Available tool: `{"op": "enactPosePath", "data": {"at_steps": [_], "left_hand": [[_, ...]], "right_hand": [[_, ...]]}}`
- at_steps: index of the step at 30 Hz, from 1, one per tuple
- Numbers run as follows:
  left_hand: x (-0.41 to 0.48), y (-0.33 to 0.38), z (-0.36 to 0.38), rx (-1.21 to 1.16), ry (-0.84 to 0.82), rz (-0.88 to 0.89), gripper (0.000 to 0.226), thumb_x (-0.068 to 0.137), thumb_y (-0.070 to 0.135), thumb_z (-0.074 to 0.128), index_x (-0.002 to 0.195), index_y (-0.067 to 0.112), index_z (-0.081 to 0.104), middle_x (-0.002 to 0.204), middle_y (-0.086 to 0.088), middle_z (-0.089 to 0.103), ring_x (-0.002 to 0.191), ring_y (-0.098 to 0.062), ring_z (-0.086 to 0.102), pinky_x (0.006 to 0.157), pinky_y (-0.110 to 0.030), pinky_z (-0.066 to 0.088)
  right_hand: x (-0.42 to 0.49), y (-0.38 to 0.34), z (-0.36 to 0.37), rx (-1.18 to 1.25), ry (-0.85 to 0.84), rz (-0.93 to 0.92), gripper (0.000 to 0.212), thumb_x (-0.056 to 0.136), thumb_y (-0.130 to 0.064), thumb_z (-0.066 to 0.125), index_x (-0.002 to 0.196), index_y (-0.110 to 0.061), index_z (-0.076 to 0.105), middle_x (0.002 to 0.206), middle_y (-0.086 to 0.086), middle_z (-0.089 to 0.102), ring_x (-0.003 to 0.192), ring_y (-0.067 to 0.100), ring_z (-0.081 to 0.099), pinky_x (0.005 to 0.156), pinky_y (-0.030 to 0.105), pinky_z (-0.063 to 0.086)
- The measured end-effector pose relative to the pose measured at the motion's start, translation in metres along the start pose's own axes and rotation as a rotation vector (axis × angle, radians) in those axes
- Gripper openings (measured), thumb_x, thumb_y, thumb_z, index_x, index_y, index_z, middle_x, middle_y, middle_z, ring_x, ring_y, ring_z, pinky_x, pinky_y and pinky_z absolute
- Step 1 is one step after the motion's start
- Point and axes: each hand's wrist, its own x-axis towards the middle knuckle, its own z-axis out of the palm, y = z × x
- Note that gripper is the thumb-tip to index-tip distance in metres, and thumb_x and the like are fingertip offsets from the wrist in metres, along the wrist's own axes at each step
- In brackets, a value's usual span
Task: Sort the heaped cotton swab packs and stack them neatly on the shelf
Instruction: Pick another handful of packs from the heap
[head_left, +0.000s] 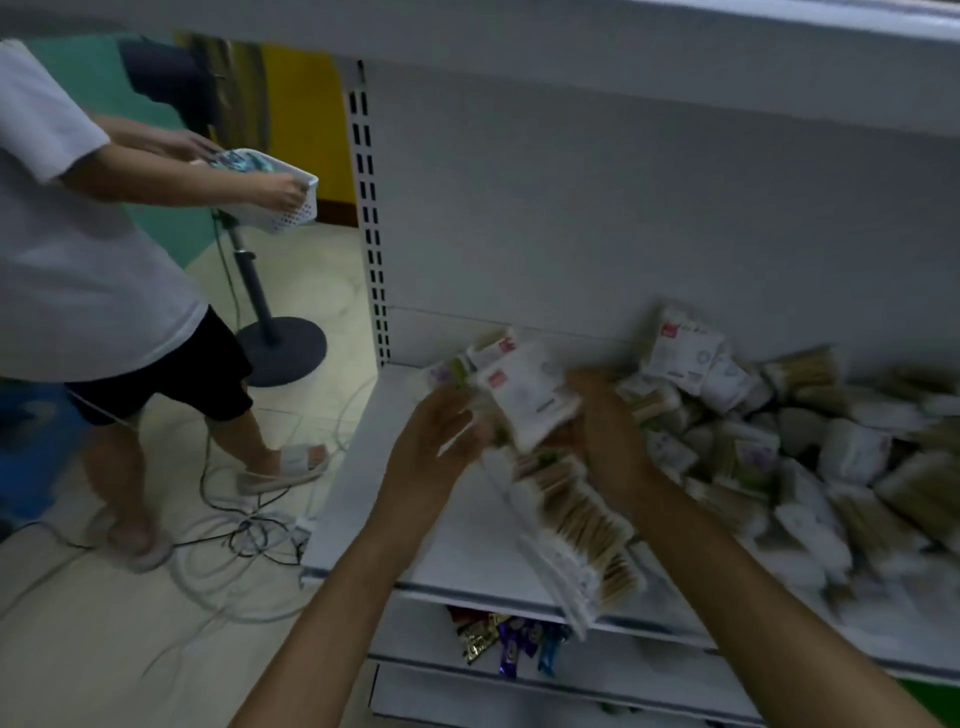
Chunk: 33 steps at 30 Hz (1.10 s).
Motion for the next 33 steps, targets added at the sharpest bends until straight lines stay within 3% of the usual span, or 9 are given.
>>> {"op": "enactPosePath", "data": {"at_steps": [3, 6, 10, 13, 17, 20, 25, 29, 33], "left_hand": [[0.009, 0.0, 0.011, -0.451, -0.052, -0.21, 0.031, 0.087, 0.029, 0.064, 0.108, 0.006, 0.06, 0.105, -0.007, 0.066, 0.082, -0.014, 0.066, 0.065, -0.024, 0.054], [0.009, -0.011, -0.003, -0.745, 0.041, -0.239, 0.052, 0.073, 0.022, 0.077, 0.117, 0.002, 0.06, 0.116, -0.011, 0.068, 0.102, -0.027, 0.067, 0.08, -0.034, 0.058], [-0.003, -0.043, -0.034, -0.605, 0.142, -0.143, 0.037, 0.082, 0.019, 0.063, 0.118, 0.015, 0.062, 0.112, -0.003, 0.072, 0.107, -0.023, 0.066, 0.087, -0.039, 0.056], [-0.007, -0.06, -0.039, -0.463, 0.16, -0.136, 0.055, 0.062, 0.039, 0.087, 0.109, 0.02, 0.068, 0.111, -0.003, 0.072, 0.105, -0.022, 0.067, 0.085, -0.036, 0.057], [-0.004, -0.063, -0.044, -0.339, 0.151, -0.086, 0.022, 0.072, 0.026, 0.081, 0.093, 0.02, 0.076, 0.1, -0.004, 0.075, 0.095, -0.022, 0.07, 0.077, -0.029, 0.057], [-0.008, -0.059, -0.039, -0.211, 0.12, -0.055, 0.014, 0.085, 0.004, 0.064, 0.098, 0.008, 0.07, 0.088, 0.003, 0.076, 0.085, -0.013, 0.071, 0.069, -0.019, 0.054], [-0.011, -0.057, -0.037, -0.119, 0.121, 0.0, 0.013, 0.088, 0.004, 0.061, 0.096, 0.013, 0.067, 0.087, 0.008, 0.075, 0.083, -0.008, 0.071, 0.069, -0.017, 0.054], [-0.011, -0.053, -0.037, -0.142, 0.104, -0.024, 0.013, 0.091, 0.016, 0.058, 0.102, 0.019, 0.064, 0.091, 0.009, 0.074, 0.087, -0.003, 0.069, 0.071, -0.015, 0.052], [-0.01, -0.049, -0.047, -0.318, 0.09, -0.165, 0.093, 0.071, 0.072, 0.064, 0.141, 0.013, 0.045, 0.136, -0.008, 0.056, 0.125, -0.021, 0.054, 0.106, -0.043, 0.042]], "right_hand": [[-0.029, 0.003, 0.017, -0.365, -0.244, -0.062, 0.038, 0.103, -0.022, 0.036, 0.071, -0.012, 0.055, 0.061, -0.003, 0.064, 0.055, 0.008, 0.058, 0.054, 0.023, 0.048], [-0.011, 0.007, 0.014, -0.918, -0.27, -0.323, 0.046, 0.099, -0.039, 0.045, 0.067, -0.01, 0.062, 0.06, 0.003, 0.064, 0.056, 0.013, 0.06, 0.061, 0.033, 0.05], [0.05, -0.007, 0.01, -1.04, 0.034, -0.423, 0.021, 0.087, -0.041, 0.063, 0.096, -0.022, 0.062, 0.094, 0.0, 0.066, 0.089, 0.017, 0.061, 0.079, 0.032, 0.049], [0.086, -0.011, 0.013, -1.101, 0.061, -0.439, 0.044, 0.085, -0.04, 0.067, 0.118, -0.017, 0.051, 0.116, 0.002, 0.06, 0.105, 0.024, 0.058, 0.089, 0.039, 0.047], [0.109, 0.004, 0.022, -1.365, 0.127, -0.535, 0.044, 0.083, -0.031, 0.069, 0.115, -0.012, 0.047, 0.116, 0.008, 0.058, 0.107, 0.03, 0.056, 0.088, 0.038, 0.039], [0.112, 0.007, 0.019, -1.268, 0.208, -0.563, 0.029, 0.087, -0.023, 0.064, 0.111, -0.009, 0.054, 0.111, 0.01, 0.061, 0.103, 0.031, 0.057, 0.085, 0.035, 0.04], [0.069, -0.002, 0.006, -0.779, 0.351, -0.71, 0.017, 0.086, -0.022, 0.068, 0.087, -0.012, 0.053, 0.086, 0.005, 0.055, 0.074, 0.015, 0.053, 0.068, 0.025, 0.041], [-0.005, -0.007, 0.004, -0.296, 0.165, -0.482, 0.012, 0.089, -0.017, 0.064, 0.083, -0.024, 0.056, 0.075, -0.003, 0.061, 0.067, 0.004, 0.058, 0.064, 0.023, 0.049], [-0.057, 0.025, 0.004, -0.393, -0.069, -0.362, 0.027, 0.075, -0.038, 0.073, 0.097, -0.028, 0.062, 0.093, -0.003, 0.07, 0.086, 0.014, 0.067, 0.074, 0.033, 0.054]]}}
